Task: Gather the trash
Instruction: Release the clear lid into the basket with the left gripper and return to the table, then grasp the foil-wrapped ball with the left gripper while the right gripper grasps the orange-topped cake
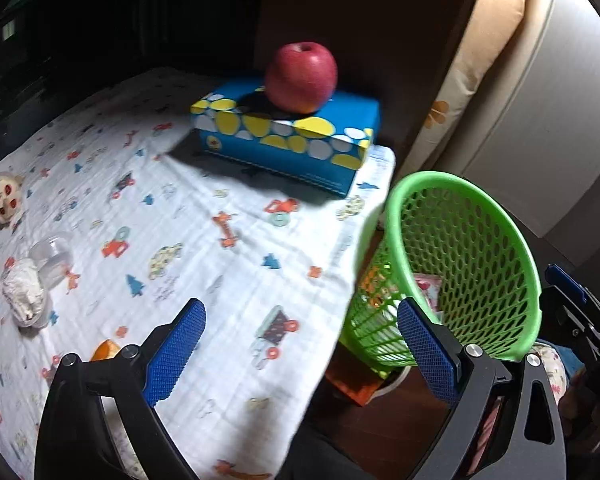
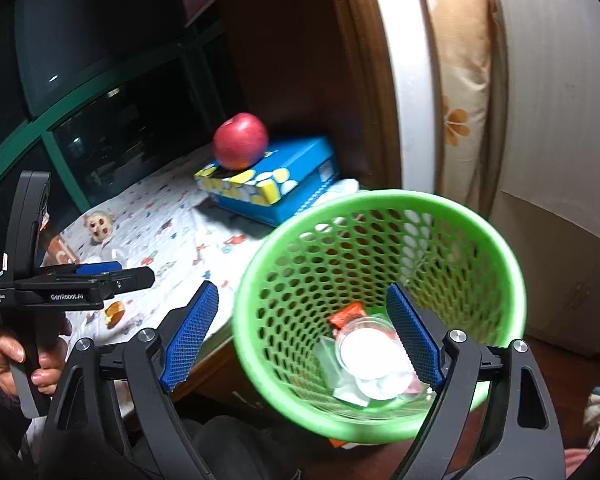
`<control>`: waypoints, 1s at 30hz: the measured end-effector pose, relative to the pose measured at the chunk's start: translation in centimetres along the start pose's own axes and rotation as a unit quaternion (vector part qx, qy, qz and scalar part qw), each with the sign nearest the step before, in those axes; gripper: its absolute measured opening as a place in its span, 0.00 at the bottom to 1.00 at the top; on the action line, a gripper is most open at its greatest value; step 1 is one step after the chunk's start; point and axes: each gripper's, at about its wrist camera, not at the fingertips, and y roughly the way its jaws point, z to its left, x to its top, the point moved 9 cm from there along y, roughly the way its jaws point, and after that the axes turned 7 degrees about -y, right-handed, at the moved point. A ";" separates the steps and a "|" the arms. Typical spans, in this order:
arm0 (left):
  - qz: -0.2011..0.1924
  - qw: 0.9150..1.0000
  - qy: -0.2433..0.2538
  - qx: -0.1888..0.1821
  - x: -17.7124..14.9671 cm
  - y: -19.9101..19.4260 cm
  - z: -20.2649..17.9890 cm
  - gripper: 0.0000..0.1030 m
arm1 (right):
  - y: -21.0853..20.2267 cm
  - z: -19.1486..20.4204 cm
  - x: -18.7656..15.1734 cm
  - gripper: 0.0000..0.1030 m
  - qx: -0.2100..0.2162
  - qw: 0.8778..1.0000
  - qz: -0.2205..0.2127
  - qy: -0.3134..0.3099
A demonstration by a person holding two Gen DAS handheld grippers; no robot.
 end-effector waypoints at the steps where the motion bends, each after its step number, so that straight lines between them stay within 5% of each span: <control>1: -0.005 1.000 -0.005 0.013 0.0 -0.3 1.3 0.91 | 0.3 0.7 0.1 0.83 0.005 1.000 0.001 -0.003; 8: -0.031 0.993 -0.059 0.098 0.1 -2.0 10.9 0.91 | 2.0 5.3 0.6 0.84 0.037 0.999 0.011 -0.031; 16: -0.055 0.975 -0.112 0.181 1.4 -3.1 21.1 0.90 | 3.6 10.3 0.5 0.84 0.070 0.995 0.028 -0.061; 20: -0.047 0.972 -0.117 0.197 1.9 -2.4 23.4 0.90 | 4.6 12.6 0.1 0.84 0.086 0.993 0.038 -0.073; 30: -0.017 0.973 -0.139 0.181 1.7 0.4 26.6 0.70 | 7.0 18.1 -1.3 0.84 0.121 0.985 0.069 -0.105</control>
